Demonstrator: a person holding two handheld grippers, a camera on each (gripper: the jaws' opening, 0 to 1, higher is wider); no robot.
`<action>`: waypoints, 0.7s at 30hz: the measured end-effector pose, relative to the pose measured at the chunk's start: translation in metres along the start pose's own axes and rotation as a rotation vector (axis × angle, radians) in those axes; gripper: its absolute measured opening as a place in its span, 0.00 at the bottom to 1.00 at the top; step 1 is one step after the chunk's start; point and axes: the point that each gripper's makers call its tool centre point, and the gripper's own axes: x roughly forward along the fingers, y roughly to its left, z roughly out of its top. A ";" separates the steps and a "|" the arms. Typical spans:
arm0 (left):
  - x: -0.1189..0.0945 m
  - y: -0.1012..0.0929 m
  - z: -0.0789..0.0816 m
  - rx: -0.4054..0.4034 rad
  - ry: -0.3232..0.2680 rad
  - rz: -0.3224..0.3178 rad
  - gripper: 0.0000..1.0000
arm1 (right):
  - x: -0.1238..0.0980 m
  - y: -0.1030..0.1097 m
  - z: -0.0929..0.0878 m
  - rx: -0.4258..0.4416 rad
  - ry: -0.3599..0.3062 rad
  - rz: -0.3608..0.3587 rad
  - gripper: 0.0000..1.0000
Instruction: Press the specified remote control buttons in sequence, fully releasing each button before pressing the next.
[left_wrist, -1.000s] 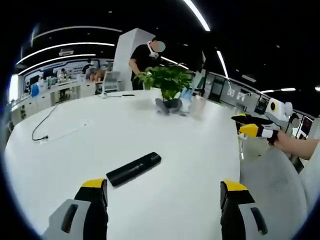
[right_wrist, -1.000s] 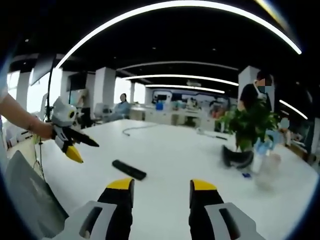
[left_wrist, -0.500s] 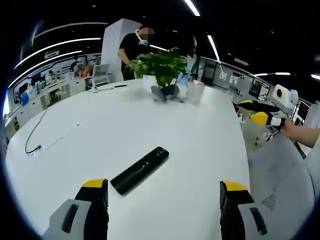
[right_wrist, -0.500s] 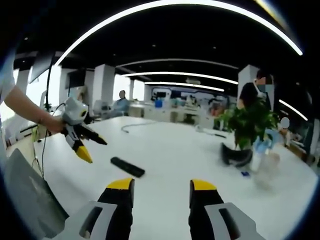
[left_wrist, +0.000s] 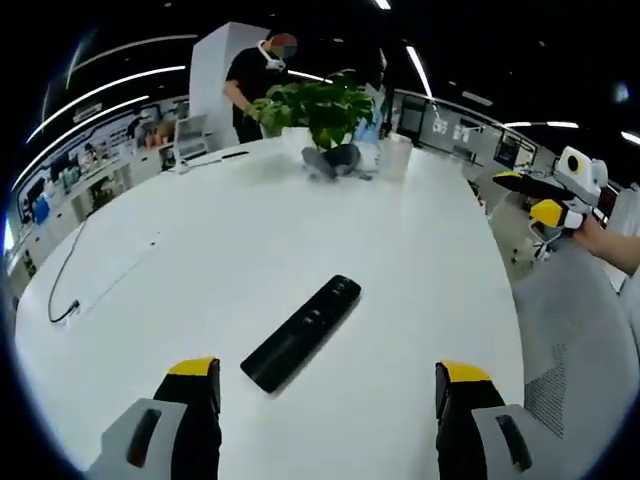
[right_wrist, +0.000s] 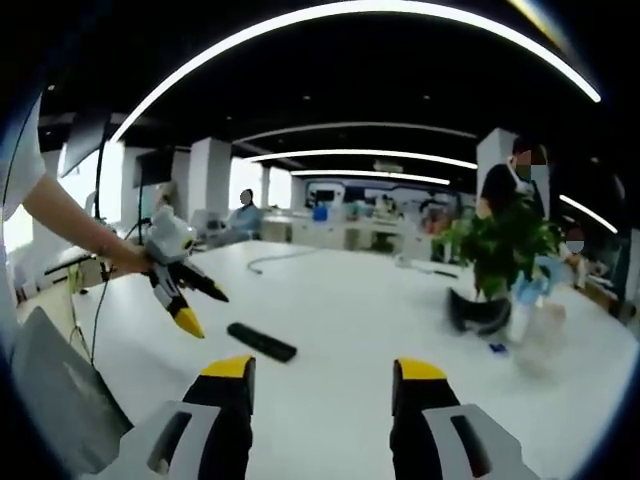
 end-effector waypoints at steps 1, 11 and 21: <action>0.000 0.000 0.001 0.016 0.005 -0.005 0.91 | 0.000 0.000 0.000 0.001 0.001 0.001 0.59; 0.011 0.008 0.010 0.086 0.041 -0.011 0.91 | 0.001 -0.001 0.007 0.017 -0.042 -0.006 0.85; 0.025 0.016 0.002 0.163 0.135 -0.043 0.91 | 0.003 0.005 0.003 0.005 -0.016 0.015 0.85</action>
